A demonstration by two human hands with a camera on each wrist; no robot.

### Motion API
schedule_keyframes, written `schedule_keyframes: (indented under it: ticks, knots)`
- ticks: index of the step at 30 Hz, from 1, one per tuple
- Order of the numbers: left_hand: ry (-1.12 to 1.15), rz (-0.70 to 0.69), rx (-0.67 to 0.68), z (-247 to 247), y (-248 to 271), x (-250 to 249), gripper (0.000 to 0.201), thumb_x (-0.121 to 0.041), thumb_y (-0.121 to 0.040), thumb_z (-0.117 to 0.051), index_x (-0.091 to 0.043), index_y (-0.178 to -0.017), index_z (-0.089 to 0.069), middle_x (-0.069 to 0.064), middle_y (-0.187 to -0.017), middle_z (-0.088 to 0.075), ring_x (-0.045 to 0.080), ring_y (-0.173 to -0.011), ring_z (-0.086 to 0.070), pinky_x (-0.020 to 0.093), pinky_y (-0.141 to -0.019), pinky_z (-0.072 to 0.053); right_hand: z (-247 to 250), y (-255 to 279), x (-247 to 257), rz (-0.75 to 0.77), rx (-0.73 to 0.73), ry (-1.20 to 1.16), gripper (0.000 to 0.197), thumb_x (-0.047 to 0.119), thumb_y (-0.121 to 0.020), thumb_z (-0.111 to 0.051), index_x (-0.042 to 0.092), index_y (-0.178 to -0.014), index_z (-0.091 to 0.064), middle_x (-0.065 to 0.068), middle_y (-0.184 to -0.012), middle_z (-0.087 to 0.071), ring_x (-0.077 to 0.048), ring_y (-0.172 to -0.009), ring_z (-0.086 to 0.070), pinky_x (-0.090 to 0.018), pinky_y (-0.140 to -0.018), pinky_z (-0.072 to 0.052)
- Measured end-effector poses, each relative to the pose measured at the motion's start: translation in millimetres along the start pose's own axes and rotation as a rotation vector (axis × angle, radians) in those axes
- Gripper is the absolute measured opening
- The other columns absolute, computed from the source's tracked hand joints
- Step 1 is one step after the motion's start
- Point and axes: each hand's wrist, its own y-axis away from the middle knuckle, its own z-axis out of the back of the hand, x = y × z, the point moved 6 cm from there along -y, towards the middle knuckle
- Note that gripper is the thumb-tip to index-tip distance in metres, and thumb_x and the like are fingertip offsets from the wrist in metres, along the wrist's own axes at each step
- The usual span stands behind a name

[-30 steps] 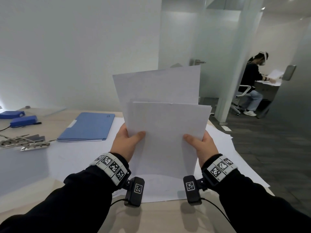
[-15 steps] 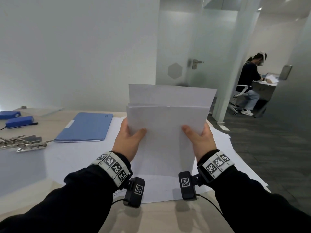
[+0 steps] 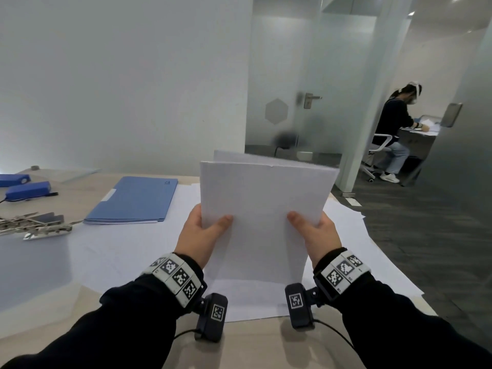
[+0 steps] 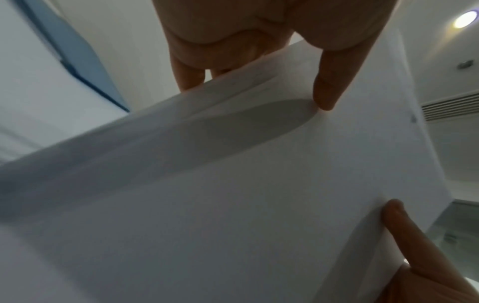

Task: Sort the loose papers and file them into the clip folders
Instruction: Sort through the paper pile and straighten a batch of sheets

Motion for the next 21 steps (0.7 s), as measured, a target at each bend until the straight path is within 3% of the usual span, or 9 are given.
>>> schedule_keyframes:
  ticks: [5,8,11,14,17,21]
  knots:
    - [-0.130,0.019,0.064,-10.1,6.0,6.4,0.020,-0.028,-0.086,-0.075,-0.031,-0.103,-0.065,-0.013,-0.098,-0.074,-0.001,-0.085,-0.069,0.023,-0.076,-0.051,-3.1,1.4,-12.3,-0.068,-0.012,0.011,0.025,0.025,-0.081,-0.077,0.015,-0.103,-0.070,-0.001,-0.094,-0.077,-0.021,-0.087,-0.074,-0.034,-0.075,-0.056]
    - [-0.071,0.019,0.088,-9.9,2.8,0.2,0.025,-0.021,-0.085,-0.075,-0.028,-0.107,-0.065,-0.010,-0.099,-0.075,0.002,-0.087,-0.071,0.021,-0.075,-0.052,-4.0,-4.7,-4.4,-0.073,0.000,-0.050,0.026,0.025,-0.083,-0.075,0.013,-0.106,-0.069,-0.004,-0.095,-0.076,-0.021,-0.086,-0.074,-0.033,-0.073,-0.058]
    - [-0.034,0.096,0.126,-3.2,6.3,20.1,0.043,-0.027,-0.076,-0.077,-0.025,-0.117,-0.064,-0.005,-0.110,-0.074,0.014,-0.099,-0.071,0.038,-0.088,-0.055,-1.5,-1.0,-13.8,-0.104,0.022,-0.017,0.022,0.021,-0.085,-0.073,0.011,-0.105,-0.070,-0.004,-0.095,-0.076,-0.022,-0.087,-0.074,-0.030,-0.072,-0.058]
    - [-0.104,0.244,0.211,-2.2,18.6,51.2,0.043,-0.035,-0.072,-0.076,-0.025,-0.112,-0.067,-0.003,-0.106,-0.075,0.019,-0.099,-0.071,0.048,-0.095,-0.053,0.5,10.2,-43.9,-0.219,0.068,0.067,0.023,0.021,-0.083,-0.076,0.011,-0.103,-0.073,-0.006,-0.097,-0.076,-0.026,-0.091,-0.073,-0.043,-0.087,-0.057]
    - [-0.248,0.321,0.231,-3.0,22.3,65.9,0.026,-0.037,-0.083,-0.076,-0.021,-0.103,-0.072,-0.002,-0.098,-0.077,0.018,-0.093,-0.072,0.044,-0.098,-0.052,0.4,10.7,-55.8,-0.263,0.062,0.168,0.023,0.027,-0.080,-0.079,0.012,-0.097,-0.074,-0.003,-0.092,-0.077,-0.021,-0.085,-0.074,-0.040,-0.086,-0.057]
    - [-0.342,0.303,0.178,-1.2,13.9,56.6,0.018,-0.034,-0.093,-0.065,-0.018,-0.097,-0.072,-0.001,-0.093,-0.075,0.018,-0.086,-0.071,0.033,-0.085,-0.054,-5.7,0.9,-44.5,-0.251,0.072,0.238,0.031,0.042,-0.086,-0.070,0.015,-0.100,-0.072,0.000,-0.091,-0.077,-0.019,-0.083,-0.074,-0.039,-0.081,-0.058]
